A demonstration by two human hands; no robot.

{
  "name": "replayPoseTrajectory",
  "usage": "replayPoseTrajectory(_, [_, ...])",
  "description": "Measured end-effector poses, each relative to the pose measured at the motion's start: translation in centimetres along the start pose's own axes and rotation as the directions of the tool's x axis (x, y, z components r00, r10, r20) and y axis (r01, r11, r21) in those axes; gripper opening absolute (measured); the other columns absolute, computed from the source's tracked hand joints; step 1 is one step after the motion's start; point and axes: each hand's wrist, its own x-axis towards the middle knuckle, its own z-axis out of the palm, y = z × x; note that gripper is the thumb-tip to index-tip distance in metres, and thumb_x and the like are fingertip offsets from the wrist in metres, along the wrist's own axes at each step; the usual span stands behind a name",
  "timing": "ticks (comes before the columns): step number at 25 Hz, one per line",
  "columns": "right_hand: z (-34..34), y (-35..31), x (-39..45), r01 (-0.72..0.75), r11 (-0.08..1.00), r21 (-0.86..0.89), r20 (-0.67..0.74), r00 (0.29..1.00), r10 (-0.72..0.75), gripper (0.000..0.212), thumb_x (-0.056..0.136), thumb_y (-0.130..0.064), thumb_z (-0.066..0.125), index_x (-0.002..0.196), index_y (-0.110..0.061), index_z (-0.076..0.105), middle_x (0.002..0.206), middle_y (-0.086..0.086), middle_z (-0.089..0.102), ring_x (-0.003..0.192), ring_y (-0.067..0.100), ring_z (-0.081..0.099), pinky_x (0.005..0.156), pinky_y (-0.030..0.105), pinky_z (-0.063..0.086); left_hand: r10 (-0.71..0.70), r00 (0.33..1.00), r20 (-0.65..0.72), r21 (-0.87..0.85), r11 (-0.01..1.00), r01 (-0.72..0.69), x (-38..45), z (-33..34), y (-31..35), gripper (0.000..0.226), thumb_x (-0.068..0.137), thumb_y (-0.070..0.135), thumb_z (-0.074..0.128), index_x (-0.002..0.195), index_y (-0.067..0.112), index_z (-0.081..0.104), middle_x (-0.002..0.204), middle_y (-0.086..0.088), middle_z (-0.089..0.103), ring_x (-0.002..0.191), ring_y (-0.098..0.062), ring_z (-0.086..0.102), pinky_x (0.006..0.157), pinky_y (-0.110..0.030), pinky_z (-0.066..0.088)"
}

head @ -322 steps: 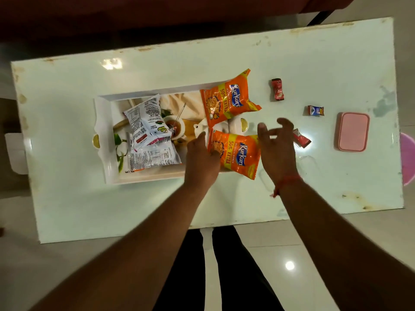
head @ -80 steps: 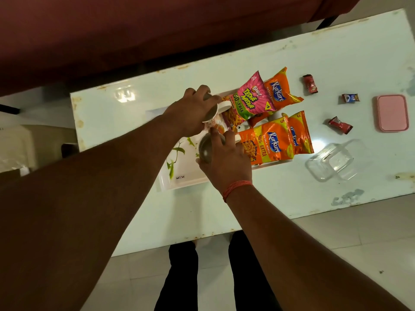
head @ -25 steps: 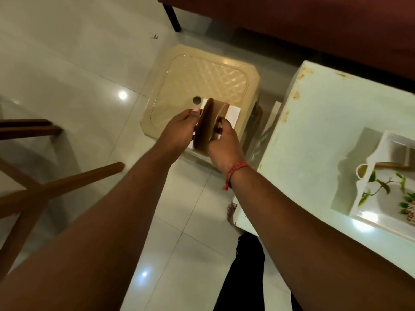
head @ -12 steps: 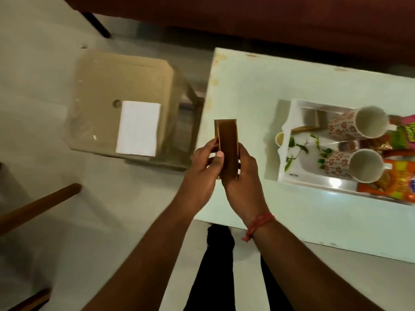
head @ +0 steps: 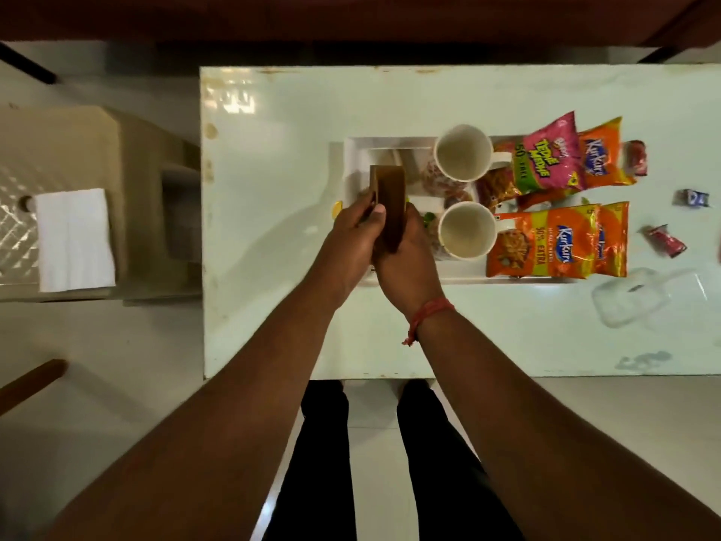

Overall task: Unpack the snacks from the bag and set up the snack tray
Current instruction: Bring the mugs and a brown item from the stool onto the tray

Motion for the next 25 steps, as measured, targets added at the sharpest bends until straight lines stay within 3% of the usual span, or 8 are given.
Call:
replayPoseTrajectory(5, [-0.1,0.4,3.1,-0.081,0.997,-0.016,0.046,0.996,0.082,0.064,0.089,-0.005,0.061,0.147,-0.019,0.037,0.133,0.007,0.058,0.122,0.023,0.058,0.101,0.042,0.051,-0.040,0.997,-0.071,0.046,0.998,0.044,2.6,1.7,0.7,0.036,0.104,0.028,0.041,0.139,0.022,0.052,0.126,0.005,0.062,0.112,-0.009,0.060,0.106,-0.036,0.047])
replayPoseTrajectory(9, [-0.4,0.8,3.9,-0.099,0.995,-0.030,0.073,0.992,0.101,0.072,0.088,-0.005,0.062,0.151,-0.021,0.031,0.139,0.009,0.055,0.126,0.026,0.056,0.103,0.044,0.050,-0.039,0.993,-0.107,0.055,0.997,0.045,3.2,2.2,0.5,0.035,0.104,0.028,0.041,0.136,0.024,0.053,0.120,0.007,0.064,0.107,-0.004,0.061,0.103,-0.036,0.049])
replayPoseTrajectory(12, [-0.6,0.9,3.6,-0.100,0.994,-0.054,0.071,0.992,0.104,0.077,0.087,-0.002,0.062,0.153,-0.021,0.027,0.140,0.009,0.053,0.128,0.026,0.054,0.104,0.045,0.049,-0.021,0.992,-0.121,0.071,0.997,0.030,3.0,2.3,0.3,0.039,0.104,0.030,0.039,0.141,0.023,0.047,0.125,0.008,0.057,0.099,0.004,0.057,0.092,-0.021,0.050])
replayPoseTrajectory(14, [-0.8,0.7,3.1,-0.089,0.991,-0.103,0.012,0.996,0.090,0.081,0.087,-0.003,0.063,0.155,-0.019,0.021,0.145,0.010,0.046,0.134,0.028,0.047,0.109,0.046,0.045,-0.002,0.984,-0.176,0.123,0.992,0.024,3.1,1.8,0.4,0.043,0.104,0.032,0.038,0.146,0.022,0.041,0.138,0.003,0.049,0.107,-0.003,0.056,0.085,-0.015,0.045])
replayPoseTrajectory(16, [-0.3,0.0,1.6,-0.016,0.974,-0.225,-0.093,0.996,-0.006,0.080,0.089,-0.005,0.063,0.156,-0.014,0.019,0.153,0.012,0.036,0.142,0.030,0.035,0.115,0.047,0.038,0.017,0.963,-0.267,0.151,0.988,0.025,3.1,0.1,0.5,0.046,0.103,0.033,0.040,0.148,0.023,0.038,0.148,-0.001,0.043,0.121,-0.013,0.053,0.093,-0.018,0.042])
replayPoseTrajectory(19, [2.2,-1.3,-2.0,0.186,0.889,-0.419,-0.135,0.955,-0.263,0.078,0.086,0.001,0.058,0.155,-0.010,0.022,0.160,0.015,0.022,0.150,0.030,0.020,0.118,0.048,0.033,0.103,0.927,-0.361,0.235,0.972,-0.017,2.7,-4.4,0.0,0.042,0.102,0.033,0.043,0.144,0.024,0.043,0.145,0.000,0.043,0.106,0.002,0.049,0.080,0.000,0.033])
replayPoseTrajectory(21, [5.4,-1.8,-3.7,0.259,0.861,-0.438,-0.032,0.952,-0.303,0.079,0.083,0.002,0.055,0.154,-0.012,0.023,0.163,0.012,0.016,0.152,0.027,0.015,0.118,0.047,0.033,0.140,0.909,-0.393,0.307,0.952,-0.014,2.0,-8.1,-0.5,0.041,0.102,0.034,0.044,0.142,0.024,0.044,0.144,0.000,0.044,0.114,-0.003,0.048,0.090,-0.006,0.033])
replayPoseTrajectory(25, [13.9,-3.3,-4.4,0.258,0.871,-0.418,0.166,0.964,-0.206,0.069,0.090,-0.003,0.054,0.153,-0.012,0.027,0.165,0.007,0.012,0.153,0.023,0.010,0.121,0.040,0.028,0.130,0.886,-0.446,0.370,0.928,0.051,0.8,-18.4,-2.1,0.042,0.102,0.031,0.047,0.141,0.017,0.048,0.143,-0.005,0.050,0.129,-0.019,0.051,0.109,-0.033,0.041])
